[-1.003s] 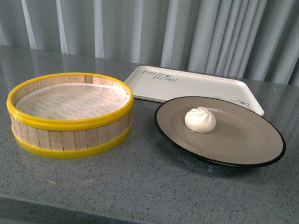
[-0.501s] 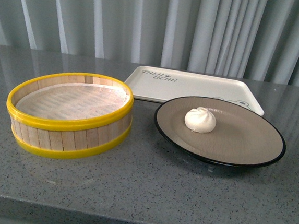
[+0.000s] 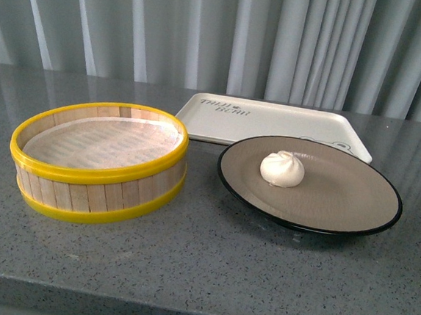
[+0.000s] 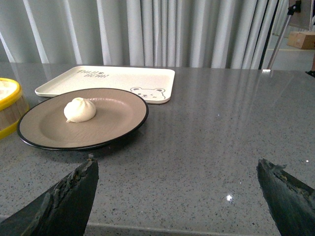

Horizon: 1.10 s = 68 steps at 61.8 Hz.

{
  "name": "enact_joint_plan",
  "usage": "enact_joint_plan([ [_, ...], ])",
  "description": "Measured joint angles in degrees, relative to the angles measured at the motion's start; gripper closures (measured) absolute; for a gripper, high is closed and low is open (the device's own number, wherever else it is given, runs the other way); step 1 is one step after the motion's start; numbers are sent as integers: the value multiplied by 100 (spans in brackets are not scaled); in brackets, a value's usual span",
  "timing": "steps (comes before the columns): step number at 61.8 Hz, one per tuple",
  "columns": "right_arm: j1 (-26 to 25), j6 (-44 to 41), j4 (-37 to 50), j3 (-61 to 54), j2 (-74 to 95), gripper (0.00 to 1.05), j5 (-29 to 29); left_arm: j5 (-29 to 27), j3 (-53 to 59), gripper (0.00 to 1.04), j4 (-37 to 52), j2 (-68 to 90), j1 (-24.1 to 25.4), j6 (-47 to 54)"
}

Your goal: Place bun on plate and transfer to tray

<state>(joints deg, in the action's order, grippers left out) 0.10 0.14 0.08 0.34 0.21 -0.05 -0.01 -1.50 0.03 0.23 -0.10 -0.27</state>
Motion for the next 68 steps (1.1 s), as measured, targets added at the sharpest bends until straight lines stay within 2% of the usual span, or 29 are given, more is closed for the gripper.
enact_joint_plan([
  [16, 0, 0, 0, 0, 0, 8, 0, 0, 0, 41, 0, 0, 0, 0],
  [24, 0, 0, 0, 0, 0, 8, 0, 0, 0, 11, 0, -2, 0, 0],
  [27, 0, 0, 0, 0, 0, 8, 0, 0, 0, 5, 0, 0, 0, 4],
  [31, 0, 0, 0, 0, 0, 8, 0, 0, 0, 7, 0, -2, 0, 2],
  [52, 11, 63, -22, 2, 17, 8, 74, 0, 0, 7, 0, -2, 0, 2],
  [55, 251, 616, -297, 166, 341, 8, 734, 0, 0, 7, 0, -2, 0, 2],
  [59, 579, 1941, 186, 396, 1325, 8, 1386, -11, 0, 7, 0, -2, 0, 2],
  [68, 1001, 5049, 1871, 929, 3547, 8, 1521, 0, 0, 7, 0, -2, 0, 2],
])
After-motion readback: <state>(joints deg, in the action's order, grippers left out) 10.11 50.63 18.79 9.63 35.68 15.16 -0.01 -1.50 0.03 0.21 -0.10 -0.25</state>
